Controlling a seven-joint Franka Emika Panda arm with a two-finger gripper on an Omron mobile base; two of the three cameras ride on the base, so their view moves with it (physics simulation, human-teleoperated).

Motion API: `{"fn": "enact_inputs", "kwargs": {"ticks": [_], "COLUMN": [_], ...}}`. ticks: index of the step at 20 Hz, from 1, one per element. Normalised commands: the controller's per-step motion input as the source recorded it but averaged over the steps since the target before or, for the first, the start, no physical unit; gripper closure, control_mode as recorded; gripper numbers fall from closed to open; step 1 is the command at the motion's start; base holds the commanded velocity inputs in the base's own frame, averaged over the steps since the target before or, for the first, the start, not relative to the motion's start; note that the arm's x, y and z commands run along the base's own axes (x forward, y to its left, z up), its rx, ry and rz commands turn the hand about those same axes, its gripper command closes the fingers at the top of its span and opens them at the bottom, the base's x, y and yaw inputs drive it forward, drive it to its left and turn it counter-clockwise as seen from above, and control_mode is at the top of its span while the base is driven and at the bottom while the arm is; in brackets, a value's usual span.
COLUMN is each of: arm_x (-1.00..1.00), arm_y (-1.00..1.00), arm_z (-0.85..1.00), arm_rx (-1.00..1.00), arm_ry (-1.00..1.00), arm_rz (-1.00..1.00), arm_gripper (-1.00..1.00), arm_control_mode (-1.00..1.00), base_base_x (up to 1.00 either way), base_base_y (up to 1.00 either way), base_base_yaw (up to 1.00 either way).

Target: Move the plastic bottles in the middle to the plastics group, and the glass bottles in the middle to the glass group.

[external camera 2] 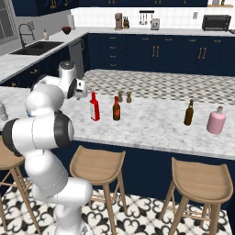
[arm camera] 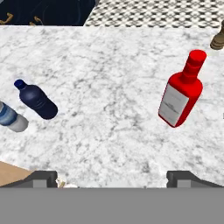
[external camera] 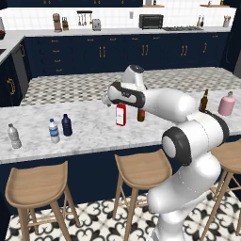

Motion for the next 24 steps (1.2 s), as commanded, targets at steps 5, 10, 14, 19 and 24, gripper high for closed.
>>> {"fn": "enact_inputs", "kwargs": {"ticks": [5, 10, 14, 19, 24], "arm_x": [0.41, 0.43, 0.39, 0.33, 0.16], "arm_y": [-0.42, -0.43, -0.26, -0.05, 0.01], "arm_z": [0.28, 0.13, 0.00, -0.15, -0.29], "arm_rx": [0.02, 0.00, -0.01, 0.00, 0.00], "arm_ry": [0.07, 0.10, 0.03, 0.00, 0.07], "arm_rz": [-0.19, -0.18, -0.07, -0.01, -0.02], "arm_gripper": [-1.00, -1.00, -1.00, -1.00, -1.00], "arm_control_mode": [-1.00, -1.00, -1.00, -1.00, -1.00], "base_base_x": [0.00, 0.00, 0.00, 0.00, 0.00], "base_base_y": [0.00, 0.00, 0.00, 0.00, 0.00], "base_base_yaw": [0.00, 0.00, 0.00, 0.00, 0.00]}}
